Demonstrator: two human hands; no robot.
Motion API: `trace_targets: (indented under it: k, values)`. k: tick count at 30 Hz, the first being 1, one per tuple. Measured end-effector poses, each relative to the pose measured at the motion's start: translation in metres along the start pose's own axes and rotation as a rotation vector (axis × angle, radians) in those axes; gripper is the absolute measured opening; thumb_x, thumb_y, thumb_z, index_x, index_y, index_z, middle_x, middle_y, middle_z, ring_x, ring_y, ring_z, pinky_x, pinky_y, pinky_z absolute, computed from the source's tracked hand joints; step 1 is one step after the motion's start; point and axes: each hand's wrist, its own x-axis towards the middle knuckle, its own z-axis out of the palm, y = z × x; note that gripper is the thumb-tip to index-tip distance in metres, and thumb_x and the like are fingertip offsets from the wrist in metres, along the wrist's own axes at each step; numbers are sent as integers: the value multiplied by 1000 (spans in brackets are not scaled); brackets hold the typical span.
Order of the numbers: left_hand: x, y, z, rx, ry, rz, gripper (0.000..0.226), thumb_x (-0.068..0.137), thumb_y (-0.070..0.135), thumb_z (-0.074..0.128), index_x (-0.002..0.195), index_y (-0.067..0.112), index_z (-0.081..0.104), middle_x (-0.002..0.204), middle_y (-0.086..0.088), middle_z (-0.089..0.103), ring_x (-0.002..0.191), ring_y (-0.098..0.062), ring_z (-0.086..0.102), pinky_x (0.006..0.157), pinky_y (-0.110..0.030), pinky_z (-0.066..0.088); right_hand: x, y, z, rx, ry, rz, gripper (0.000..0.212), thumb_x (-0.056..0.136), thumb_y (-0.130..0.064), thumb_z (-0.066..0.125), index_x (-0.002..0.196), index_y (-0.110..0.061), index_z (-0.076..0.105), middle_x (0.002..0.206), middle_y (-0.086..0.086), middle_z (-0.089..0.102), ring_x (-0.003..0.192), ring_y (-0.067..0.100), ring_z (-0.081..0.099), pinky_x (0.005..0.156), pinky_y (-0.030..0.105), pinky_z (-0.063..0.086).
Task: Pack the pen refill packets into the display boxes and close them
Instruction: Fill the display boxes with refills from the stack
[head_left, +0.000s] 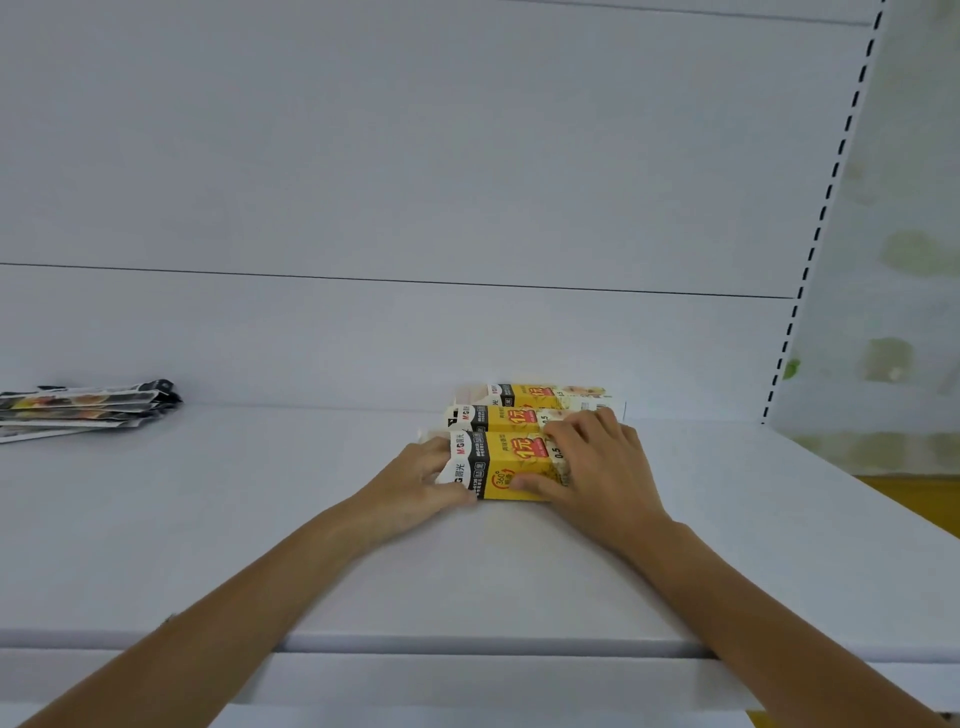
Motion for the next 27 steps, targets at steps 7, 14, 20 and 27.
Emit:
trace_targets:
  k: [7, 14, 20, 27]
  values:
    - [4, -12, -4, -178, 235, -156, 24, 84, 8, 64, 103, 22, 60, 97, 4, 70, 86, -11, 65, 78, -19, 47, -2, 0, -6, 0, -86, 26, 91, 62, -83, 21, 116, -21, 60, 113, -4, 56, 112, 16, 53, 100, 39, 34]
    - [3, -14, -1, -136, 235, -156, 29, 81, 11, 68, 108, 17, 61, 98, -1, 71, 89, -9, 66, 82, -16, 50, -3, 4, -6, -31, -93, -1, 92, 64, -83, 17, 118, -20, 58, 117, -5, 56, 113, 16, 51, 95, 36, 36]
    - [0, -14, -3, -104, 408, -70, 32, 77, 13, 73, 102, 22, 56, 94, 10, 67, 78, 3, 61, 72, -15, 46, -4, 7, -8, -55, -113, 3, 97, 60, -84, 10, 120, -23, 55, 120, -7, 54, 115, 14, 47, 98, 33, 31]
    - [3, -15, -2, -51, 351, -153, 39, 80, 27, 70, 111, 27, 47, 88, 15, 62, 82, 5, 57, 67, -12, 40, -3, 10, -2, -51, -68, 2, 90, 65, -82, 18, 111, -18, 62, 110, -4, 61, 106, 19, 55, 91, 37, 38]
